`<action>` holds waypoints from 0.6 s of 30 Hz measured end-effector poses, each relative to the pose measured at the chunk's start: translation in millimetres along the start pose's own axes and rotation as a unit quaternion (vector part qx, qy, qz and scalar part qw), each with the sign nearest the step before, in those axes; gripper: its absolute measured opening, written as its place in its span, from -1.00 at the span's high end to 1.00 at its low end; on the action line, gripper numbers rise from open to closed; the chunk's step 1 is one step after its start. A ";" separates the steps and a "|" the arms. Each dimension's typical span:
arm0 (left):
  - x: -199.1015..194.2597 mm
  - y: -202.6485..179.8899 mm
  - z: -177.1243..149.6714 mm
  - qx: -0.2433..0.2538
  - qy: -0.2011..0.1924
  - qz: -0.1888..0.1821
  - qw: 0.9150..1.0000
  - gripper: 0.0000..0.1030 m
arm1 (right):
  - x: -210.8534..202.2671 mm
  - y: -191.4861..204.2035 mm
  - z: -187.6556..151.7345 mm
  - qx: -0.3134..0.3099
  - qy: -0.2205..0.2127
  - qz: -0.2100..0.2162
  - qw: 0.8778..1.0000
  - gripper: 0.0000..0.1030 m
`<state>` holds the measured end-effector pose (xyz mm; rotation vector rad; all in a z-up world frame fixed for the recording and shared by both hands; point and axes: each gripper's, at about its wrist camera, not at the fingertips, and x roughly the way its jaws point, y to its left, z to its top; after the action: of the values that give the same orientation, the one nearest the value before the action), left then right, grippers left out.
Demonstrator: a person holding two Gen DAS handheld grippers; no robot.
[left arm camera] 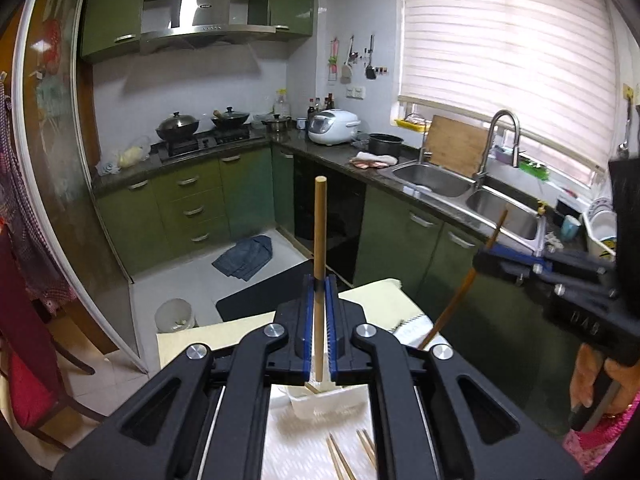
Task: Organize utensils
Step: 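Carry the upright chopstick with the left gripper over the caddy and release it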
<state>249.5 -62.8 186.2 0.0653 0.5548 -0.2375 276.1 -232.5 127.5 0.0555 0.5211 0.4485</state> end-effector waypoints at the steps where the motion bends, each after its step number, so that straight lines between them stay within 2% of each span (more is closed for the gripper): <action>1: 9.2 0.9 -2.3 0.000 0.005 0.002 1.000 0.89 | 6.4 -0.5 4.7 0.001 0.000 -0.002 1.000 0.88; 5: 46.8 6.1 -19.4 -0.008 0.038 0.002 0.999 0.89 | 45.3 -4.8 6.4 0.008 0.015 -0.014 1.000 0.88; 12: 91.2 18.3 -61.7 -0.020 0.094 -0.004 0.995 0.88 | 110.6 -15.9 -35.4 0.011 0.077 -0.025 0.997 0.87; 14: 95.2 19.7 -72.4 -0.025 0.104 -0.007 0.994 0.70 | 118.7 -16.0 -46.7 0.008 0.089 -0.025 0.996 0.87; 16: 94.5 21.9 -80.4 -0.031 0.108 -0.005 0.994 0.22 | 122.0 -17.2 -53.6 0.005 0.095 -0.026 0.995 0.81; 18: 90.6 23.8 -85.0 -0.030 0.108 -0.003 0.994 0.21 | 122.2 -16.5 -56.5 0.004 0.096 -0.027 0.995 0.79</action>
<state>286.1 -47.7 66.1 0.0302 0.7770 -0.2211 349.3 -198.7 18.5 0.0055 0.7109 0.4002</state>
